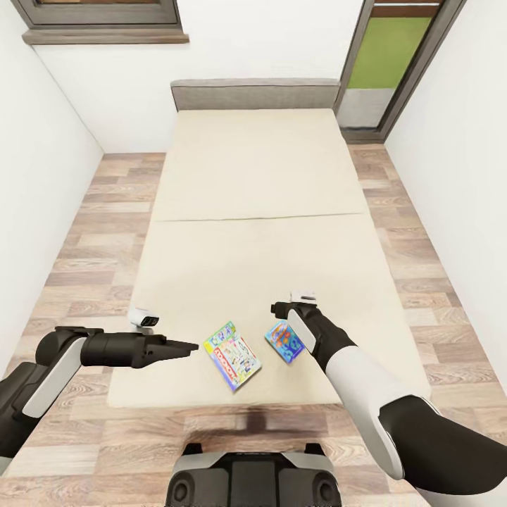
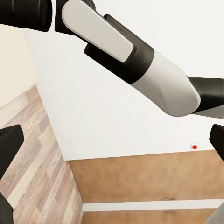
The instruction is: Put all the toys in the child's room - the three board games (two on the bed and one on the table), the two jigsaw puzzles on the table, and the tennis ball on the table - inside the toy box on the table in the child's room.
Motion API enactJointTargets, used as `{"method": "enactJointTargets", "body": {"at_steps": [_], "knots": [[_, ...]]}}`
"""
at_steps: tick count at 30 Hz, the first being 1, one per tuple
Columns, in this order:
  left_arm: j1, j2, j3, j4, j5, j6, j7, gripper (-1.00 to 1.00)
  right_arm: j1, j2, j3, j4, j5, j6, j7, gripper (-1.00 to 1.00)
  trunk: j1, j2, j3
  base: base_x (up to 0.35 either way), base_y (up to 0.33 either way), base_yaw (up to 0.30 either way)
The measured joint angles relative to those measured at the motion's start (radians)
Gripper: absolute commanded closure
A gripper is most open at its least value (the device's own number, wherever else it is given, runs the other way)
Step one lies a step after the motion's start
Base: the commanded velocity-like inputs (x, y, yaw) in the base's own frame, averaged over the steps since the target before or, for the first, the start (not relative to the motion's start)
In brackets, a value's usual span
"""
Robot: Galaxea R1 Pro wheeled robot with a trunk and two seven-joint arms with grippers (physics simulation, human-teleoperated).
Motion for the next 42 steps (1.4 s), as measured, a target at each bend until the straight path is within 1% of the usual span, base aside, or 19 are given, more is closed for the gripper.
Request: {"method": "enactJointTargets", "body": {"at_steps": [42], "knots": [[0.000,0.000,0.003,0.000,0.000,0.000,-0.001,-1.00,0.000,0.000,-0.001,0.000,0.000,-0.001,-0.001,-1.00,0.000,0.000,-0.069,0.000,0.000,0.000]]}}
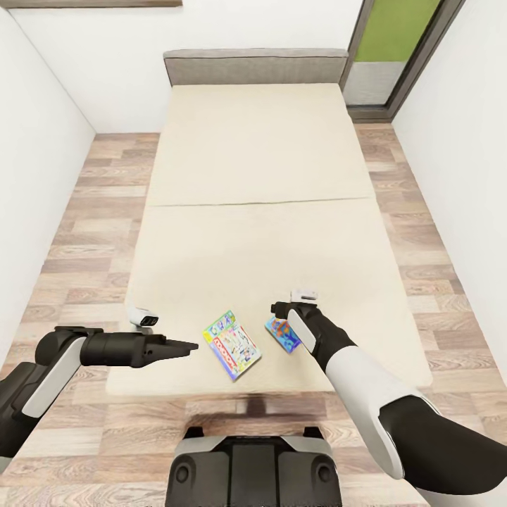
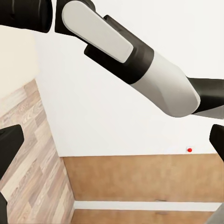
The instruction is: Put all the toys in the child's room - the three board games (two on the bed and one on the table), the two jigsaw puzzles on the table, and the tennis ball on the table - inside the toy box on the table in the child's room.
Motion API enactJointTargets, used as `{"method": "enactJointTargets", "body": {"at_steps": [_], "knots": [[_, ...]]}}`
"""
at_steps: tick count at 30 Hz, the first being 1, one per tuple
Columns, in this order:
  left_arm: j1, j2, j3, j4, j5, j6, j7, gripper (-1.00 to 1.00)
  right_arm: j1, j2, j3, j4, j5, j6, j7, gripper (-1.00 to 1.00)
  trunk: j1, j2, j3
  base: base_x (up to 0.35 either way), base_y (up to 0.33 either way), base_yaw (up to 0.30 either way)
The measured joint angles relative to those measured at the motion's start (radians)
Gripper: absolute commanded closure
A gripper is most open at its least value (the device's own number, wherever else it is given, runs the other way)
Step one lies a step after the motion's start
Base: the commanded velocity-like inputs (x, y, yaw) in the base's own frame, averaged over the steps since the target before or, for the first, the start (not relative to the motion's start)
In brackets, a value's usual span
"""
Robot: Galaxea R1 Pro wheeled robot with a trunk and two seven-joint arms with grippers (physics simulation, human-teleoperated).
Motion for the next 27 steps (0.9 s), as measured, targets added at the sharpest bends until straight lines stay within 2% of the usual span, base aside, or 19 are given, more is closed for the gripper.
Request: {"method": "enactJointTargets", "body": {"at_steps": [8,18,27], "knots": [[0.000,0.000,0.000,0.000,0.000,0.000,0.000,-1.00,-0.001,0.000,-0.001,-0.003,0.002,0.001,0.001,-1.00,0.000,0.000,-0.013,0.000,0.000,0.000],[0.000,0.000,0.000,0.000,0.000,0.000,0.000,-1.00,-0.003,0.000,-0.001,-0.005,0.032,0.001,0.000,-1.00,0.000,0.000,-0.029,0.000,0.000,0.000],[0.000,0.000,0.000,0.000,0.000,0.000,0.000,-1.00,-0.003,0.000,-0.001,-0.007,0.034,0.000,0.001,-1.00,0.000,0.000,-0.044,0.000,0.000,0.000]]}}
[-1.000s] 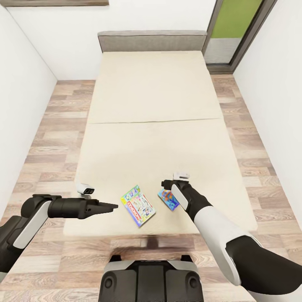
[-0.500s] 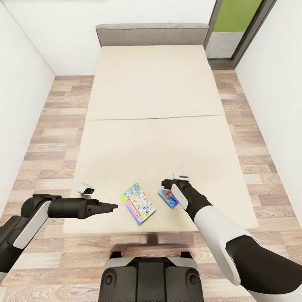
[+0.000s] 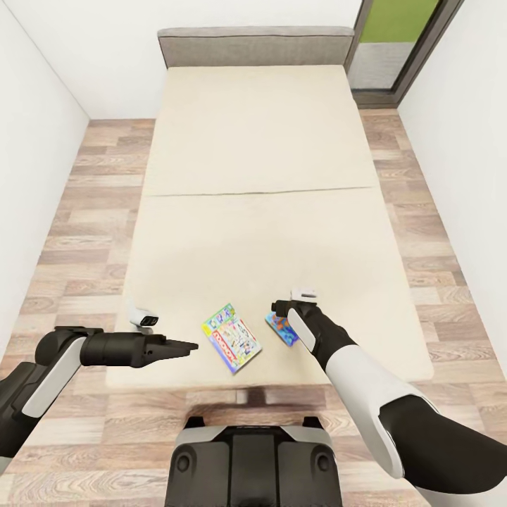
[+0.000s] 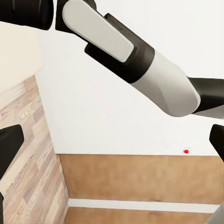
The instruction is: Put all the toys in the child's room - the three board games (two on the bed and one on the table), the two jigsaw puzzles on the table, and the tennis ball on the table - inside the toy box on the table in the child's room.
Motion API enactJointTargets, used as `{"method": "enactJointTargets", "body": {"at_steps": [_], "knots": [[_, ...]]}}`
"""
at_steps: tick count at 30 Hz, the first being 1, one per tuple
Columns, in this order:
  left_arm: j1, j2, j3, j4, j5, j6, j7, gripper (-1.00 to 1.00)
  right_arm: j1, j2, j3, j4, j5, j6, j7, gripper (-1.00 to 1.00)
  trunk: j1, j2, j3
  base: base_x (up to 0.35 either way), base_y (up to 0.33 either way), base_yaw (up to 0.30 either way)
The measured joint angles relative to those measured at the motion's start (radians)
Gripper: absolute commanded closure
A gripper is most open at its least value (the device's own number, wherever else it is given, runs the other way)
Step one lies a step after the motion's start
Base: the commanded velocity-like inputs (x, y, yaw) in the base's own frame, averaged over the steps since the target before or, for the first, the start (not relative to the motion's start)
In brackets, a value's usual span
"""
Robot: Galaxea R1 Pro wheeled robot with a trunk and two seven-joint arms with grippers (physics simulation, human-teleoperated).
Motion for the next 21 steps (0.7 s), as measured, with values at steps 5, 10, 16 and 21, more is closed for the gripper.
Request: {"method": "enactJointTargets", "body": {"at_steps": [5,10,16,21], "knots": [[0.000,0.000,0.000,0.000,0.000,0.000,0.000,-1.00,-0.002,0.000,-0.001,-0.001,0.000,0.000,0.000,-1.00,0.000,0.000,-0.008,0.000,0.000,0.000],[0.000,0.000,0.000,0.000,0.000,0.000,0.000,-1.00,-0.005,0.000,-0.001,-0.002,0.000,0.000,0.000,-1.00,0.000,0.000,-0.016,0.000,0.000,0.000],[0.000,0.000,-0.001,0.000,0.000,0.000,0.000,-1.00,-0.018,0.000,-0.001,-0.001,0.000,0.000,0.000,-1.00,0.000,0.000,-0.026,0.000,0.000,0.000],[0.000,0.000,-0.001,0.000,0.000,0.000,0.000,-1.00,-0.033,0.000,-0.001,-0.001,0.000,0.000,0.000,-1.00,0.000,0.000,-0.034,0.000,0.000,0.000]]}}
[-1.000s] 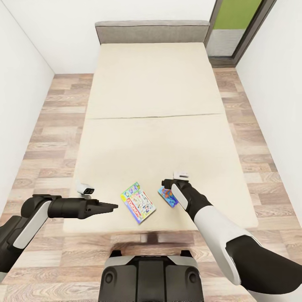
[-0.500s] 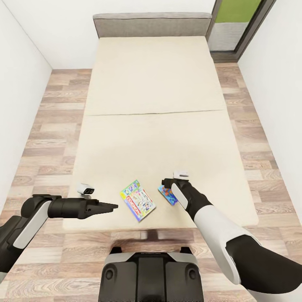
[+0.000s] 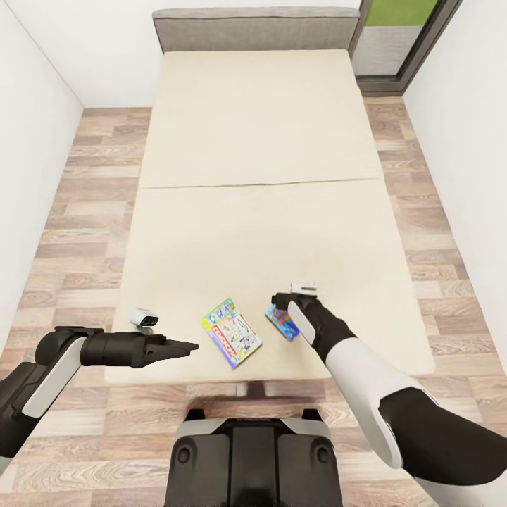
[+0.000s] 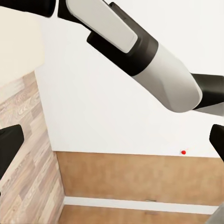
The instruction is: Put all the toys in the child's room - the three board games (two on the bed and one on the table), the two jigsaw puzzles on the table, and the tennis ball on the table - inside the toy box on the table in the child's room.
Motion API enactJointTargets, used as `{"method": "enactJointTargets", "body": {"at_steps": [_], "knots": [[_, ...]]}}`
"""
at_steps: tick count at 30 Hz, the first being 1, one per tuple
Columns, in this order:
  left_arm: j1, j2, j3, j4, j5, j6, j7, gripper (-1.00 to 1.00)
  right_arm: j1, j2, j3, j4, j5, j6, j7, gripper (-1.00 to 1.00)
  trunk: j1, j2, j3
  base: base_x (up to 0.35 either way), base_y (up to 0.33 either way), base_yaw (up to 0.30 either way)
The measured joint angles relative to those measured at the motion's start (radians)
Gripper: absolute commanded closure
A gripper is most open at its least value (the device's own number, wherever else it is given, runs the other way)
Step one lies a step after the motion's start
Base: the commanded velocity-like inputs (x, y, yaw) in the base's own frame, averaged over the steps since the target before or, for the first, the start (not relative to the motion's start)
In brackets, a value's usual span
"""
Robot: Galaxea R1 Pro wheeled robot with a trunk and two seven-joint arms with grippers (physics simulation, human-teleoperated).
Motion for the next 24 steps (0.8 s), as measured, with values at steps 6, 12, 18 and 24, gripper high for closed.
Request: {"method": "enactJointTargets", "body": {"at_steps": [6,12,18,24], "knots": [[0.000,0.000,0.000,0.000,0.000,0.000,0.001,-1.00,-0.020,0.000,0.000,0.001,0.000,0.002,0.000,-1.00,0.000,0.000,-0.010,0.000,0.000,0.000],[0.000,0.000,0.000,0.000,0.000,-0.001,0.001,-1.00,-0.025,0.000,0.000,0.001,0.000,0.002,0.000,-1.00,0.000,0.000,-0.020,0.000,0.000,0.000],[0.000,0.000,0.000,0.000,0.000,-0.001,0.001,-1.00,-0.026,0.000,0.000,0.002,0.000,0.003,0.000,-1.00,0.000,0.000,-0.029,0.000,0.000,0.000],[0.000,0.000,0.000,0.000,0.000,0.000,0.001,-1.00,-0.026,0.000,0.000,0.002,0.000,0.002,0.000,-1.00,0.000,0.000,-0.039,0.000,0.000,0.000]]}}
